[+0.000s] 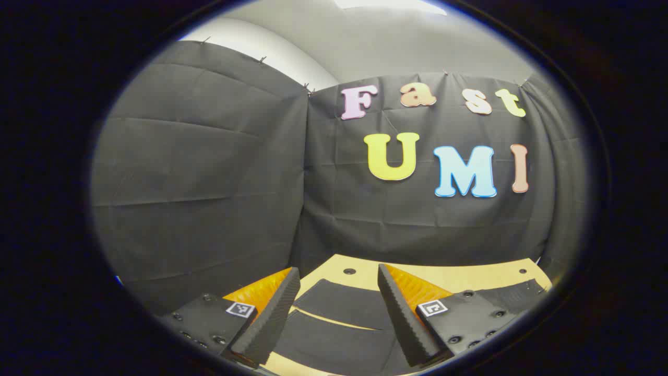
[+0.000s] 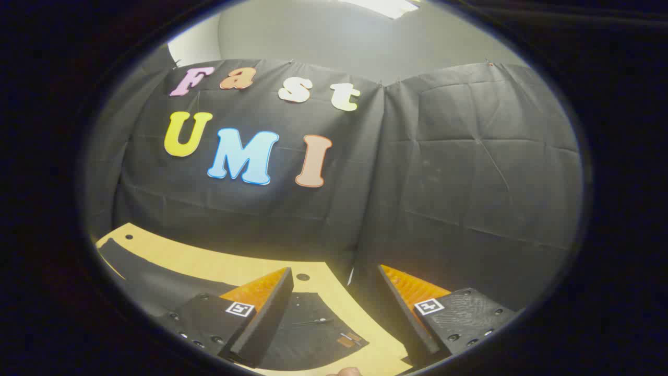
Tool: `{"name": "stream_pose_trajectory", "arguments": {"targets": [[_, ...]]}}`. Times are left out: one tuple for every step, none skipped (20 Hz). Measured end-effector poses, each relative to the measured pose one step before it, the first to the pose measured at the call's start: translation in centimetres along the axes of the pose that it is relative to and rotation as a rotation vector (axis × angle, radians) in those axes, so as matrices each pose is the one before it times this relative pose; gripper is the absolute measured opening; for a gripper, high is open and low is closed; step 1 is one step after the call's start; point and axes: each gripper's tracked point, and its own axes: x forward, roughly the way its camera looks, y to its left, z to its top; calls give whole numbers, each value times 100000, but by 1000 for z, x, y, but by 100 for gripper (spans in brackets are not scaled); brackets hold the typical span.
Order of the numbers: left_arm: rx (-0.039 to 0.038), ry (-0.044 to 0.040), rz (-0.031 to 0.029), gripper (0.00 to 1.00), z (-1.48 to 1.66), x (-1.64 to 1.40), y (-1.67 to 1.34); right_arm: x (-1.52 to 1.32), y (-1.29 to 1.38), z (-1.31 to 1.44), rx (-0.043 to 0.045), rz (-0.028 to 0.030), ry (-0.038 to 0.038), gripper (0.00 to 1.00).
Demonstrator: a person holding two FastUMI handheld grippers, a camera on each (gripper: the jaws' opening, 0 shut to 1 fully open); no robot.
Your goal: Grasp the waist and the cuffs of the jeans and fold them to make the two legs overlap; first hold the waist and fold one-third of the jeans toward the cuffs, then hold the cuffs and fold the remaining one-third in the same direction to finish folding.
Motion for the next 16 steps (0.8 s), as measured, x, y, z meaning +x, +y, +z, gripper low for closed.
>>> {"name": "stream_pose_trajectory", "arguments": {"targets": [[429, -5, -132, 97, -16, 44, 38, 19, -84, 36, -219, -212, 83, 95], [459, -165, -27, 97, 81, 76, 4, 12, -158, -87, -129, -356, 62, 95], [215, -182, -228, 97, 41, 74, -45, 36, -27, 192, 124, -140, -82, 95], [33, -152, -269, 94, 43, 8, -49, 50, 22, -91, 305, 35, 57, 95], [-55, -139, -208, 94, 0, 65, -36, 87, 19, -109, 616, 269, 33, 95], [37, 50, -128, 94, 14, 25, -39, 21, 45, 72, 950, 416, 29, 95], [-30, -265, 52, 94, 55, 12, 28, 66, 38, 162, 1012, 7, 35, 95], [-9, 98, -148, 97, -35, 42, -59, 102, -82, 39, 914, -24, -100, 95], [79, 159, 59, 97, -1, 35, 10, 64, 3, 53, 978, 52, -174, 95], [87, 93, 83, 97, -59, -48, 42, 79, 115, 180, 1176, 328, -207, 95], [67, 46, -111, 97, -31, 32, -2, 25, -5, -50, 1104, 395, -50, 95], [156, 99, -142, 97, 8, 3, -30, 63, 81, 106, 830, -111, 128, 95], [186, 27, -108, 97, 13, 20, -3, 34, -7, -132, 508, -53, 111, 94], [220, 73, -152, 97, -8, 46, 44, -34, -61, -85, 200, -137, 76, 94], [73, 201, -68, 97, -31, 49, -78, -7, 6, -212, -104, -104, 235, 94], [-266, 79, -138, 97, -45, -27, -8, -47, -23, -150, -292, -156, 151, 94]]}}
